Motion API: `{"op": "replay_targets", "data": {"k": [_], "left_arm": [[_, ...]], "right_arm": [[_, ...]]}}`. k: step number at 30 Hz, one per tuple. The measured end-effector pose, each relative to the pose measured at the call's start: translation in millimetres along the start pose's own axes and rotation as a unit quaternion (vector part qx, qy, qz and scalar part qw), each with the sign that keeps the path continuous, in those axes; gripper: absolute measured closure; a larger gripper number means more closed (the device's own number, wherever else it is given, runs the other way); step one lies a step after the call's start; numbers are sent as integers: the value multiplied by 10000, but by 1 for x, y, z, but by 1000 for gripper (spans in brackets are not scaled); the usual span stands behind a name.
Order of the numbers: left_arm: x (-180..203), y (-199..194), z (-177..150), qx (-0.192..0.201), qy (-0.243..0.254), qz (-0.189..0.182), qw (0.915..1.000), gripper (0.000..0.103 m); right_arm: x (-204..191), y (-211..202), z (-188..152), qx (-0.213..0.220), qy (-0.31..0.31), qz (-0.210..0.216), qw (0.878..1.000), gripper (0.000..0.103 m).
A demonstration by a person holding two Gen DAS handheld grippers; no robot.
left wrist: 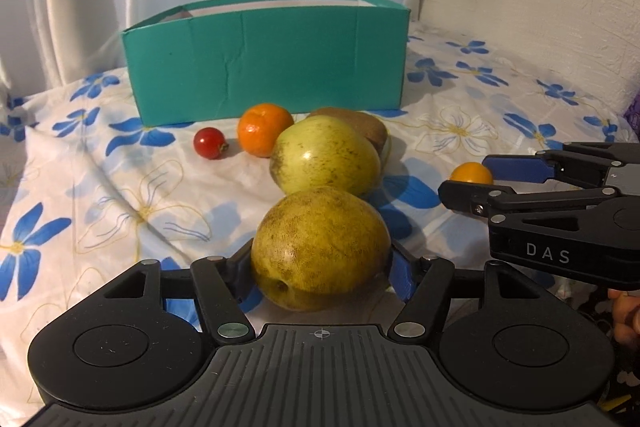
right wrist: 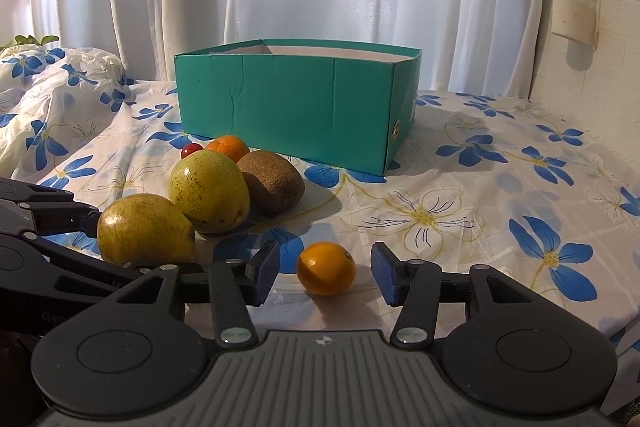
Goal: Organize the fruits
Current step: 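Grasp a yellow pear with the left tool while the right tool grasps an orange tomato, then carry the pear and orange tomato over the box and lower them inside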
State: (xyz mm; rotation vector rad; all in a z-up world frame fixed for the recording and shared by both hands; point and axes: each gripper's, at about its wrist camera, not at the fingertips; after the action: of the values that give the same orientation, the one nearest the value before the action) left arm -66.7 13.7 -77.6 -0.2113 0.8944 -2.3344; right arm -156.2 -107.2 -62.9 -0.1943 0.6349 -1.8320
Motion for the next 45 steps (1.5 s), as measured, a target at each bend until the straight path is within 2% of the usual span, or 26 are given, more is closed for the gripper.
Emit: {"op": "replay_targets", "data": {"k": [3, 6, 11, 15, 24, 30, 32, 34, 45], "left_arm": [[-8, -2, 0, -68, -39, 126, 9999, 33], [-14, -6, 5, -17, -89, 180, 9998, 33], [-22, -15, 29, 97, -252, 302, 9992, 33], [-28, -22, 64, 153, -235, 476, 9985, 33], [-54, -44, 166, 986, -80, 882, 9912, 33], [-81, -31, 221, 971, -250, 1218, 9875, 33], [-86, -22, 228, 901, -259, 1282, 9873, 33], [-90, -12, 229, 820, -303, 1188, 9891, 33], [-107, 32, 222, 405, -167, 956, 9945, 33]], "right_arm": [[-3, 12, -5, -186, -83, 11, 9998, 70], [-2, 12, -3, -186, 74, 90, 9998, 70], [-2, 0, 18, 78, 124, 72, 9999, 70], [-4, -11, 48, 338, 116, 1, 9994, 70], [4, -16, 134, 982, 415, -81, 9943, 70], [8, -8, 186, 1241, 798, -175, 9889, 70], [6, -5, 195, 1350, 763, -319, 9874, 70], [3, 1, 199, 1395, 712, -420, 9868, 70], [-8, 36, 207, 1223, 669, -675, 9879, 70]]}}
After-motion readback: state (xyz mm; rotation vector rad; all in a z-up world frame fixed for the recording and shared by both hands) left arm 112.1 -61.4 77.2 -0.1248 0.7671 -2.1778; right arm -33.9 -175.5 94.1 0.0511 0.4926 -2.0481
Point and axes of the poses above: each gripper's, at about its wrist camera, not at the fingertips, and y roughly the way its jaws point, x to its right, z to its top, and after that the axes turned 5 degrees about y, right-handed
